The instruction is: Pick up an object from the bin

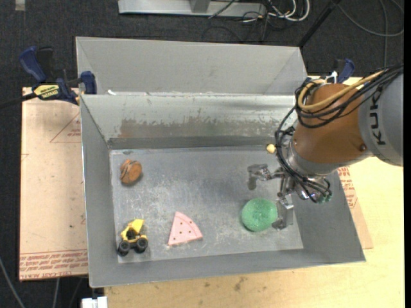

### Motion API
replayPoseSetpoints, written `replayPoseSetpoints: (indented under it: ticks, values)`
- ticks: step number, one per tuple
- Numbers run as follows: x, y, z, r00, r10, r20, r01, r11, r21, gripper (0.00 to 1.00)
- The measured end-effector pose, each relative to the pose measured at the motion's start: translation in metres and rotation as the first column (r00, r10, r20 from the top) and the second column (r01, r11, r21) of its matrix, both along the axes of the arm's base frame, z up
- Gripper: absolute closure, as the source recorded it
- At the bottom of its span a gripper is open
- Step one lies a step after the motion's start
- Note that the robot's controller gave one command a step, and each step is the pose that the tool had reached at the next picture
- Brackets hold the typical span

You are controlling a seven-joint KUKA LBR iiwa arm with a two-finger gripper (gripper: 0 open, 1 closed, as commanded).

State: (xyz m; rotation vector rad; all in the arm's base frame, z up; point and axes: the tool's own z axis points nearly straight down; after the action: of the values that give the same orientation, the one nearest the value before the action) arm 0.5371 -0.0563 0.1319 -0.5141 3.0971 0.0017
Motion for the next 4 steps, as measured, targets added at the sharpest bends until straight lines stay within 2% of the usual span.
replayPoseSetpoints:
  ticks: [1, 2, 4]
  values:
    - [-0.005, -0.004, -0.048, 0.994, -0.113, 0.003, 0.113, 0.994, 0.000, 0.00]
    - [-0.010, -0.014, -0.062, 0.986, -0.164, 0.001, 0.164, 0.986, 0.000, 1.00]
    - [-0.010, -0.013, -0.061, 0.987, -0.163, -0.001, 0.163, 0.987, 0.000, 1.00]
